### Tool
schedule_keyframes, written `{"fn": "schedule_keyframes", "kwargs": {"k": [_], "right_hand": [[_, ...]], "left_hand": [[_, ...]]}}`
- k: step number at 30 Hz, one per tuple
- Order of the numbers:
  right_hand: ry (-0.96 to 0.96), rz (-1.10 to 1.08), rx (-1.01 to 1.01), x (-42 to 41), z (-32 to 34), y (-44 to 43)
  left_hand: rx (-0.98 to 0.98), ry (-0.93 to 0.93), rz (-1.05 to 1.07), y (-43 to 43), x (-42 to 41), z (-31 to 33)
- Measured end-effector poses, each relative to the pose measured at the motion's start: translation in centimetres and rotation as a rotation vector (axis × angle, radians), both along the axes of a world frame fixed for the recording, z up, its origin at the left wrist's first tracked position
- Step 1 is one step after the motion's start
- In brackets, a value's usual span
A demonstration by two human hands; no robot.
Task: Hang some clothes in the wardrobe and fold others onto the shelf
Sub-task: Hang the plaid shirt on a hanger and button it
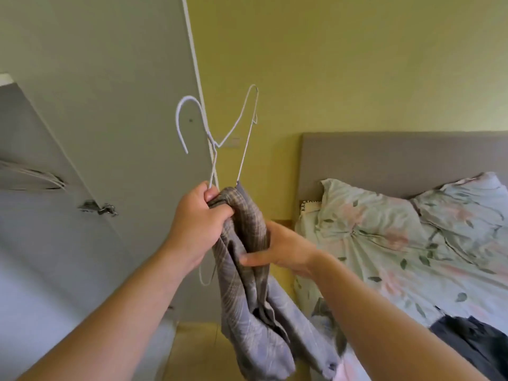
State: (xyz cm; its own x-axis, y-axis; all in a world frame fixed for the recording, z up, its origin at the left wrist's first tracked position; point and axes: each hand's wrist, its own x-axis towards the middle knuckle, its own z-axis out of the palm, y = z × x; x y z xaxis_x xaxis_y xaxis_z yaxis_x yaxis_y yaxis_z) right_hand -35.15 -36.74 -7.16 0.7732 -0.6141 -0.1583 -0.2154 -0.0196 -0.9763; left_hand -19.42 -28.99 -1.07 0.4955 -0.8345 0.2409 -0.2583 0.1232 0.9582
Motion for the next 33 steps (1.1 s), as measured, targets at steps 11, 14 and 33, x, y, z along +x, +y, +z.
{"fn": "schedule_keyframes", "kwargs": {"k": [11,14,33], "right_hand": [[0.455,0.026,-0.525,6.3,-5.2,2.6],[0.390,0.124,-0.628,7.2,-3.2,2.5],[-0.078,0.202,-0.004,14.5,5.4,3.7]], "left_hand": [[0.050,-0.053,0.322,8.3,6.8,0.0],[0.078,-0.106,0.375,11.3,8.3,-0.1],[0.267,-0.228,0.761,19.3,17.1,-2.5]]}}
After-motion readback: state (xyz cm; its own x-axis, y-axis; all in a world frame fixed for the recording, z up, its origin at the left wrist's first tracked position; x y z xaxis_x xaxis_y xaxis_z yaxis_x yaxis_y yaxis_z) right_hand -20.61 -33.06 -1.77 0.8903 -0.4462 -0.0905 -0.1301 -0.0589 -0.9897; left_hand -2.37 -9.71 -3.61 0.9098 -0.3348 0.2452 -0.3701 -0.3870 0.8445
